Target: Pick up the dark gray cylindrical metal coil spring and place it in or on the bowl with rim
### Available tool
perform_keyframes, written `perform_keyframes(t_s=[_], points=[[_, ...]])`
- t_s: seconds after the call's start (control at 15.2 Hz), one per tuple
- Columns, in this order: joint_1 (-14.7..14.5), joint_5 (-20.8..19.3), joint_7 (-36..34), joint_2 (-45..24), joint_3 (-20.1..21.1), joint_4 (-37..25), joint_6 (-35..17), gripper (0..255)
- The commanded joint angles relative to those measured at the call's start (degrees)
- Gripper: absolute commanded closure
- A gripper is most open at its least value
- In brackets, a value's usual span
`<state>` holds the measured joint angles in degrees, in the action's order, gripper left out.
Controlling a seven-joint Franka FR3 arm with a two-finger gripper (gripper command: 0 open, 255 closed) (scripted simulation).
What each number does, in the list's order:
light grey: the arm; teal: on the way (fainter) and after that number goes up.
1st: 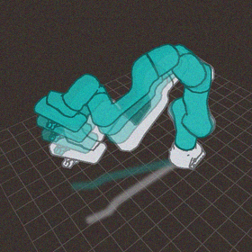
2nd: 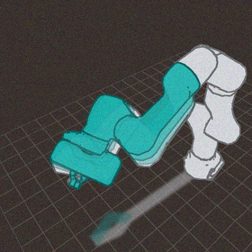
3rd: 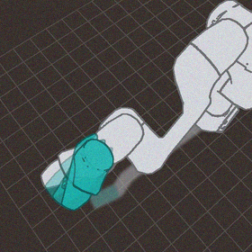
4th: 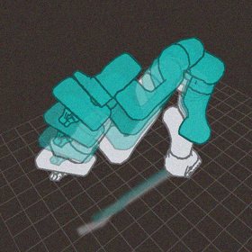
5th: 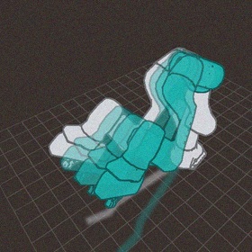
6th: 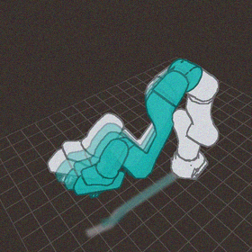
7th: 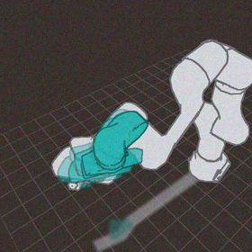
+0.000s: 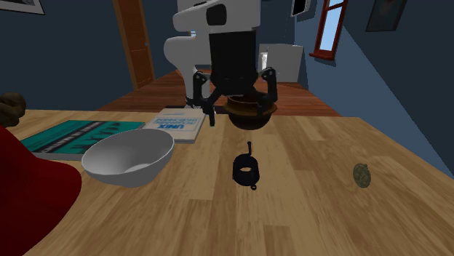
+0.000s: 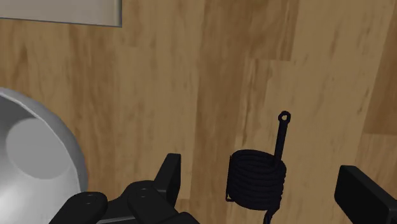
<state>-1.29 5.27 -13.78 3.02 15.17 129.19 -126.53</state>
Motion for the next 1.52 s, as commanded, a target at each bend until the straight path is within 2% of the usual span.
perform_keyframes(t_s=[0.0, 0.13, 0.66, 1.19, 1.25, 1.45], points=[[-0.2, -1.4, -1.8, -4.6, 0.4, -2.5, -2.1, 0], [-0.6, -2.9, -3.5, -8.9, 0.6, -5.0, -3.9, 0], [-1.0, -4.0, -4.3, -12.7, 0.4, -3.2, -9.4, 0], [-1.0, -4.0, -4.3, -12.7, 0.4, -3.2, -9.3, 0], [-1.0, -4.0, -4.3, -12.7, 0.4, -3.2, -9.3, 255], [-1.0, -4.0, -4.3, -12.7, 0.4, -3.2, -9.3, 255]])
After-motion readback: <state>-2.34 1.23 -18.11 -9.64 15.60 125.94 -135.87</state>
